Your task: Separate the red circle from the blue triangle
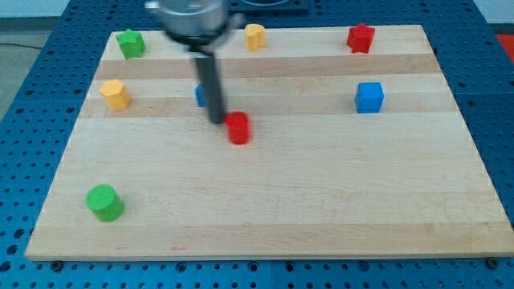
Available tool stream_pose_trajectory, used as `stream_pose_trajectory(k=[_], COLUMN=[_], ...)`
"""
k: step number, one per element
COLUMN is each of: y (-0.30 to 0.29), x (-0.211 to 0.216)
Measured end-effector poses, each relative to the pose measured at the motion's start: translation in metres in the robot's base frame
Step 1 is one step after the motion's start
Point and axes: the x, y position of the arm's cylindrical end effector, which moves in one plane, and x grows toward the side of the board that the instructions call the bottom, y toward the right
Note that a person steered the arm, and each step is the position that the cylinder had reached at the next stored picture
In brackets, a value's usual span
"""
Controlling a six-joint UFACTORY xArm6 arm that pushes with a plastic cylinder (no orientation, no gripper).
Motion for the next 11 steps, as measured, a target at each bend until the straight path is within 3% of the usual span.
stream_pose_trajectory(k=[1,2,4,5,6,7,8,9,11], y=[0.017,0.101,0.109,0.156,0.219,0.234,0.174,0.145,0.217], x=[0.049,0.06,0.027,0.041,0.099,0.123,0.079,0.081,0.124])
